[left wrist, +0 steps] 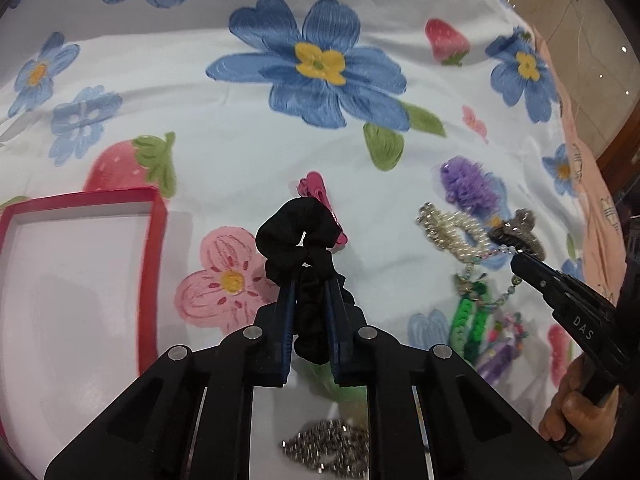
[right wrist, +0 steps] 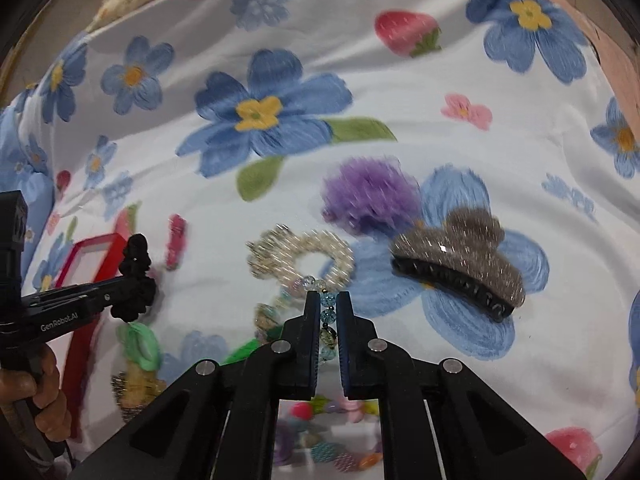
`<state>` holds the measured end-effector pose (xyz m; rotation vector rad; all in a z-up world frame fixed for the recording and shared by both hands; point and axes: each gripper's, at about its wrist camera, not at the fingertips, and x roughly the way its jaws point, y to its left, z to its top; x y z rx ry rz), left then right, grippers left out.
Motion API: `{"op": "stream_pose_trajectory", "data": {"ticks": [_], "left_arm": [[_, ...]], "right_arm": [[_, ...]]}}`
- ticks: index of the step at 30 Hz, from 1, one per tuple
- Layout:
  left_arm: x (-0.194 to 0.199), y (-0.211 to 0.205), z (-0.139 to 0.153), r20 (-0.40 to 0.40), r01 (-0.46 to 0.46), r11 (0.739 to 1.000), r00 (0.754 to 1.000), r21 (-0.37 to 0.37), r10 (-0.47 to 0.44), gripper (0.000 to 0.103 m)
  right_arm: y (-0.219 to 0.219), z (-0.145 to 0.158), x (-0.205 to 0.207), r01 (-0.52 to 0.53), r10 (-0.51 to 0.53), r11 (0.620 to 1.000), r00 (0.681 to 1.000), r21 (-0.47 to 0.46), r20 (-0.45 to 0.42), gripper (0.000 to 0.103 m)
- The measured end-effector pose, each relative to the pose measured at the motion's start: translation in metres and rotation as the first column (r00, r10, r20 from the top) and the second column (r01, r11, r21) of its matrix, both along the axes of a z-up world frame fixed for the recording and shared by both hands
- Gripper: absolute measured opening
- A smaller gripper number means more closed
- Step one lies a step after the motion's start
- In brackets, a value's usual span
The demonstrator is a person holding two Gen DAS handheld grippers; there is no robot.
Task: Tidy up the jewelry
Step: 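Carry the scrunchie and bracelet into the red tray with both tools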
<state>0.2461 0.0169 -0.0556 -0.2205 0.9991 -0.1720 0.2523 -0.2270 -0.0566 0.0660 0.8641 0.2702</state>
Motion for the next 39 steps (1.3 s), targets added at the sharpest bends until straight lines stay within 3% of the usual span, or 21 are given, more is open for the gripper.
{"op": "stream_pose_trajectory", "data": {"ticks": [10, 17, 30, 39], "left_arm": [[-0.049, 0.043, 0.035, 0.067, -0.056, 0.996, 0.996, -0.064, 0.060, 0.013], [-0.082, 0.093, 0.037, 0.068, -0.143, 0.987, 0.987, -0.077, 0.148, 0.012], [-0.117, 0.174, 0.026, 0.037, -0.284, 0.956, 0.957, -0.069, 0.287, 0.013], [-0.100, 0.207, 0.009, -0.003, -0.311, 0.949, 0.950, -0.058, 0.311, 0.013]], "right_arm": [[0.030, 0.041, -0.022, -0.066, 0.062, 0.996, 0.996, 0.055, 0.070, 0.007], [0.077, 0.054, -0.036, -0.160, 0.154, 0.985, 0.984, 0.068, 0.088, 0.007], [0.195, 0.055, -0.056, -0.371, 0.363, 0.920, 0.928, 0.128, 0.083, 0.007], [0.271, 0.039, -0.046, -0.455, 0.452, 0.878, 0.890, 0.149, 0.055, 0.007]]}}
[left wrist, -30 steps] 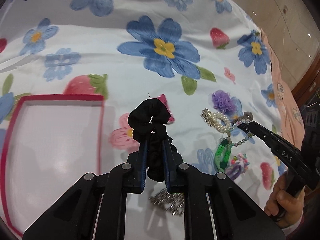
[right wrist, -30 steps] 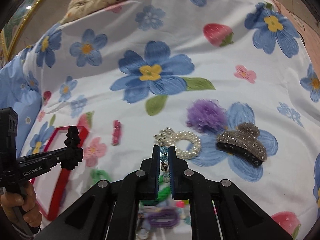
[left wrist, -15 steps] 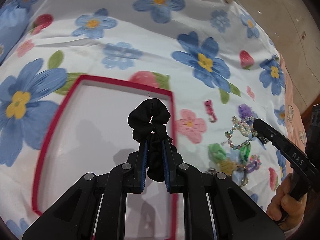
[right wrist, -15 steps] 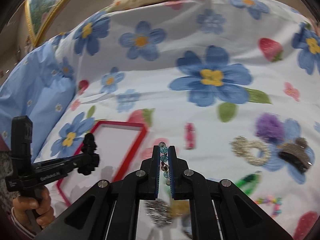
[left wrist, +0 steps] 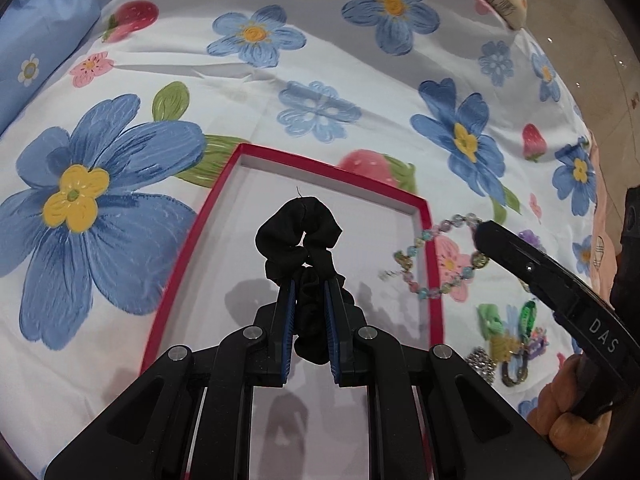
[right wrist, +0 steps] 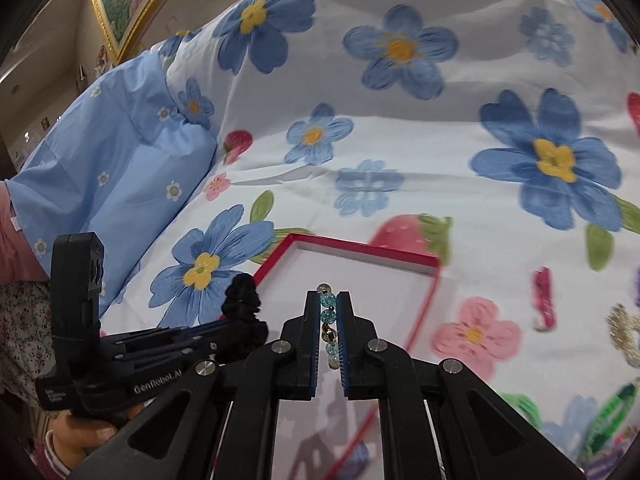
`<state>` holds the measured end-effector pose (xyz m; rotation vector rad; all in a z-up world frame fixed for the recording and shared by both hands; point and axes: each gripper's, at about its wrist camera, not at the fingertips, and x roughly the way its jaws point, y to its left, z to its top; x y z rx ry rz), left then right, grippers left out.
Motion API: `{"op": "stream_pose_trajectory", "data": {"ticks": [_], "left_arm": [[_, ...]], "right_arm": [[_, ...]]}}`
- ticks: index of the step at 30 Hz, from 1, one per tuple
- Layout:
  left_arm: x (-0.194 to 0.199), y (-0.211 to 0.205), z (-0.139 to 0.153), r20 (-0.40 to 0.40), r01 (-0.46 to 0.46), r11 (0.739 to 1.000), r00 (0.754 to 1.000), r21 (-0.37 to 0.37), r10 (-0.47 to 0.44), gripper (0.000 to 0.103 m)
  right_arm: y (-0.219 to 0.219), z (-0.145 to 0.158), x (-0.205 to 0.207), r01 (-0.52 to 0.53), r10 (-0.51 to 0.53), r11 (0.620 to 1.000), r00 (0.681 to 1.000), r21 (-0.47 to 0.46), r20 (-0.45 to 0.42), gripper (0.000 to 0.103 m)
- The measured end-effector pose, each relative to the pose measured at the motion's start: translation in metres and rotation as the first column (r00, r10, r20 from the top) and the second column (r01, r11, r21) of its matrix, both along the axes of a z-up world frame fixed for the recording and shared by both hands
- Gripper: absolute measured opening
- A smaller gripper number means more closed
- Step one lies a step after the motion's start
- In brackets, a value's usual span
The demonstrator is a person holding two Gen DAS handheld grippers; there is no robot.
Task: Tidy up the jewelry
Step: 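Carry the scrunchie and bracelet into the red tray with both tools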
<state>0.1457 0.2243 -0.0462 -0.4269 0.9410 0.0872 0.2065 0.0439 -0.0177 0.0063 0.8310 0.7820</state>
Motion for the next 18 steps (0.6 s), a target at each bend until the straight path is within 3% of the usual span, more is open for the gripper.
{"op": "stream_pose_trajectory", "data": {"ticks": [7, 14, 18], "left_arm": [[0.025, 0.014, -0.022, -0.051, 0.003, 1.000, 0.999, -0.012, -0.003, 0.013], [0.042, 0.020, -0.045, -0.113, 0.002, 1.000, 0.994, -0.012, -0.004, 0.014], [0.048, 0.024, -0.054, -0.130, -0.009, 1.000, 0.992, -0.017, 0.007, 0.020]], "right_arm": [[0.030, -0.027, 0.022, -0.021, 0.019, 1.000, 0.999, -0.023, -0.050, 0.007], [0.031, -0.056, 0.042, 0.008, -0.015, 0.997, 0.996, -0.079, -0.086, 0.007], [0.028, -0.067, 0.049, 0.013, -0.024, 0.993, 0.995, -0.115, -0.097, 0.008]]}}
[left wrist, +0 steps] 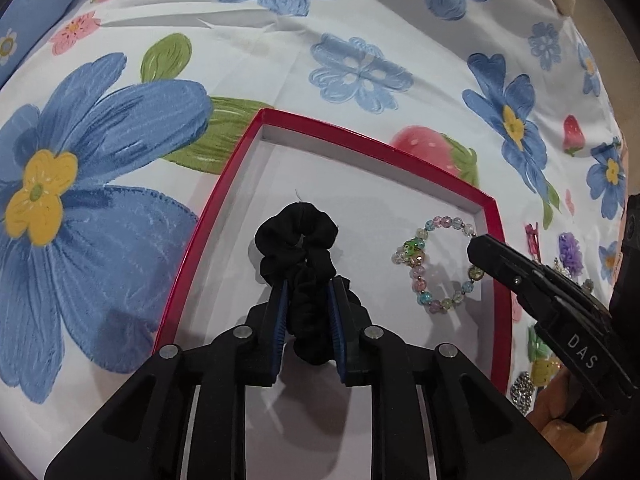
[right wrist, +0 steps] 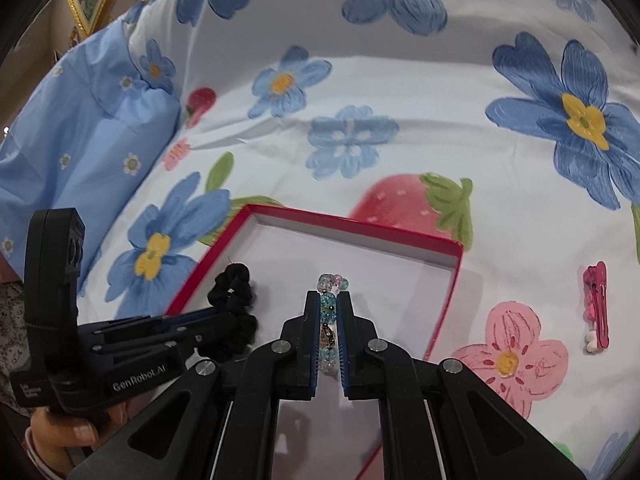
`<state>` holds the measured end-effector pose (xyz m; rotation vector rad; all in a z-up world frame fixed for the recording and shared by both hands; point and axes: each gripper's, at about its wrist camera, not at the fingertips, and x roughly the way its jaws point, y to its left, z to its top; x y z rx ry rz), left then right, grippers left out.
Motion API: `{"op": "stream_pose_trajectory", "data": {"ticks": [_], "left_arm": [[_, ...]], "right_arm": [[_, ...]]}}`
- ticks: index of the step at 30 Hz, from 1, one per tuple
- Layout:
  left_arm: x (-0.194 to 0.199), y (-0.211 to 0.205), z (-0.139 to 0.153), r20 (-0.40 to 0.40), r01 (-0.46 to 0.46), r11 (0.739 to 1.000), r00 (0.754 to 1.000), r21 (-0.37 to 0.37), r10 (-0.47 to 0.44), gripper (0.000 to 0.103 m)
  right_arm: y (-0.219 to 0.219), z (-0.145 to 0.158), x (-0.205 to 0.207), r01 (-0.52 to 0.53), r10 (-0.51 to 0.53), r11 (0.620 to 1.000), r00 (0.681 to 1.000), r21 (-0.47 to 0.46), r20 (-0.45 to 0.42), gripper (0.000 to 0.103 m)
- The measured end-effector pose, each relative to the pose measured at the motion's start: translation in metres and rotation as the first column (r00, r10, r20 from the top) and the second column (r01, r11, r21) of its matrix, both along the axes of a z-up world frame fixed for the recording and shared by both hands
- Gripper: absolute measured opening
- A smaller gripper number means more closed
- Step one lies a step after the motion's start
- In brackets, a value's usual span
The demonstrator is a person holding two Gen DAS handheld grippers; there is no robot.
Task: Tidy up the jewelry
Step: 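Carry the scrunchie and bracelet into the red tray with both tools, then open the left tool releasing the scrunchie while the right tool releases the bracelet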
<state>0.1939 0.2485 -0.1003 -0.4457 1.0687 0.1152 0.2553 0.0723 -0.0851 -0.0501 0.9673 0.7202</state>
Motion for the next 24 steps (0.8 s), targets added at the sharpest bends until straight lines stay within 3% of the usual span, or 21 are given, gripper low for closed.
{"op": "stream_pose_trajectory", "data": {"ticks": [7, 9, 17, 24], "left_arm": [[0.005, -0.001, 0.001, -0.006, -0.001, 1.000, 1.000, 0.021, 0.001, 0.026], [0.005, -0.001, 0.001, -0.006, -0.001, 1.000, 1.000, 0.027, 0.001, 0.035], [-0.003, -0.001, 0.011, 0.014, -0.023, 0.999, 1.000, 0.045, 0.022, 0.049], [-0.011, 0.000, 0.012, 0.009, -0.033, 0.999, 0.999, 0.037, 0.033, 0.052]], "right_arm": [[0.002, -0.013, 0.007, -0.008, 0.008, 0.998, 1.000, -0.064, -0.010, 0.008], [0.002, -0.015, 0.008, -0.010, 0.009, 0.997, 1.000, -0.070, -0.014, 0.008], [0.003, -0.020, 0.010, -0.019, 0.017, 0.994, 1.000, -0.108, -0.018, 0.008], [0.007, -0.021, 0.009, -0.025, 0.023, 0.992, 1.000, -0.127, -0.014, 0.009]]}}
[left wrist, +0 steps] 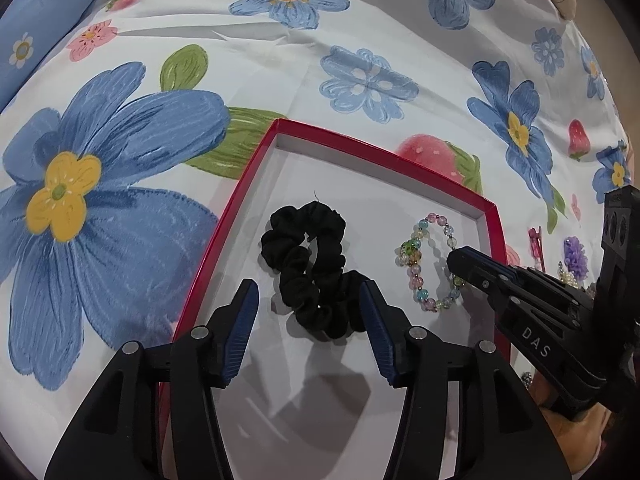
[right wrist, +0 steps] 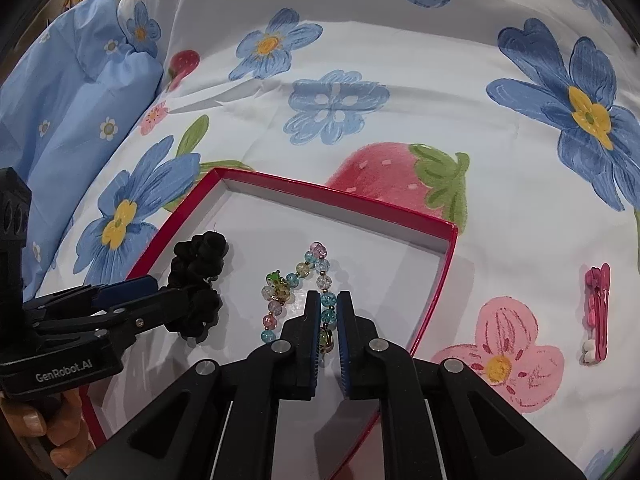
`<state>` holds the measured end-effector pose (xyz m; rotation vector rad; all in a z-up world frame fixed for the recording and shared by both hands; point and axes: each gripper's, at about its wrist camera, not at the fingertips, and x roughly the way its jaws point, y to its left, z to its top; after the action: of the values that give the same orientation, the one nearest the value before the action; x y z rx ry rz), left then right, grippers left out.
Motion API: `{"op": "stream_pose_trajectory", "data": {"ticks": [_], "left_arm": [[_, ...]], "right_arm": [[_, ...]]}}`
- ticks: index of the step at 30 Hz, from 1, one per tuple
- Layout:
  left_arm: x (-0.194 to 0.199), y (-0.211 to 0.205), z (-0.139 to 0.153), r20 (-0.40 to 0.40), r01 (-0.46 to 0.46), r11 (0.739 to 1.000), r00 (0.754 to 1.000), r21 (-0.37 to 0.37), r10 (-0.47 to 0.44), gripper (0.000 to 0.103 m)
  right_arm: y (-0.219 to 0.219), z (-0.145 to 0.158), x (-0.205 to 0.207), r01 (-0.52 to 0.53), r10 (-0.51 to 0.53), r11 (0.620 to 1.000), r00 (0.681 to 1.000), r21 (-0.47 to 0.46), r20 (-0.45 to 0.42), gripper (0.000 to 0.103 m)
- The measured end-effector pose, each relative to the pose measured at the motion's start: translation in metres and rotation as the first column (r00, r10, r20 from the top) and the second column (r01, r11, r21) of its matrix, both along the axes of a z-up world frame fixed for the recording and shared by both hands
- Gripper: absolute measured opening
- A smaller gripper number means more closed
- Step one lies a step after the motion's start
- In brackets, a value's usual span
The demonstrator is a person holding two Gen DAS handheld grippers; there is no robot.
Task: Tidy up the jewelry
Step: 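Open the left tool releasing the scrunchie while the right tool releases the bracelet, then grasp the pink hair clip with the left tool while the right tool grasps the green braided tie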
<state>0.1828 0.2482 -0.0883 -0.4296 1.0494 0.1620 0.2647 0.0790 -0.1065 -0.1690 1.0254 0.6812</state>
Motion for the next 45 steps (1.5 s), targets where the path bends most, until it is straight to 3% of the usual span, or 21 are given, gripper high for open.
{"op": "stream_pose_trajectory", "data": {"ticks": [8, 11, 13, 19, 21, 32, 41, 45], "left_arm": [[-0.006, -0.001, 0.005, 0.006, -0.006, 1.000, 1.000, -0.007, 0.006, 0.054], [-0.009, -0.003, 0.011, 0.016, -0.006, 1.000, 1.000, -0.007, 0.007, 0.054], [-0.010, -0.005, 0.016, 0.024, -0.004, 1.000, 1.000, -0.010, 0.004, 0.055], [-0.013, -0.025, 0.034, 0.059, 0.028, 1.000, 0.998, -0.013, -0.028, 0.055], [-0.013, -0.035, 0.040, 0.069, 0.045, 0.999, 0.997, -0.010, -0.044, 0.059], [-0.011, -0.111, 0.058, 0.112, 0.176, 0.984, 0.979, -0.032, -0.171, 0.059], [-0.007, -0.160, 0.058, 0.125, 0.253, 0.966, 0.961, -0.051, -0.246, 0.059], [-0.002, -0.176, 0.059, 0.120, 0.276, 0.960, 0.955, -0.040, -0.270, 0.064]], "right_arm": [[-0.001, 0.002, 0.001, 0.013, -0.013, 1.000, 1.000, 0.013, -0.014, 0.012], [-0.005, 0.009, -0.001, 0.023, -0.023, 0.999, 1.000, 0.039, -0.004, 0.017], [-0.010, 0.017, -0.004, 0.029, -0.029, 0.998, 1.000, 0.063, 0.002, 0.028], [-0.036, 0.043, -0.019, 0.048, -0.053, 0.991, 0.998, 0.122, 0.035, 0.032], [-0.050, 0.050, -0.025, 0.062, -0.070, 0.989, 0.996, 0.132, 0.052, 0.034], [-0.157, 0.064, -0.050, 0.216, -0.227, 0.960, 0.973, 0.177, 0.045, 0.038], [-0.236, 0.068, -0.068, 0.341, -0.355, 0.924, 0.933, 0.174, 0.053, 0.044], [-0.268, 0.067, -0.076, 0.392, -0.407, 0.905, 0.911, 0.164, 0.065, 0.046]]}}
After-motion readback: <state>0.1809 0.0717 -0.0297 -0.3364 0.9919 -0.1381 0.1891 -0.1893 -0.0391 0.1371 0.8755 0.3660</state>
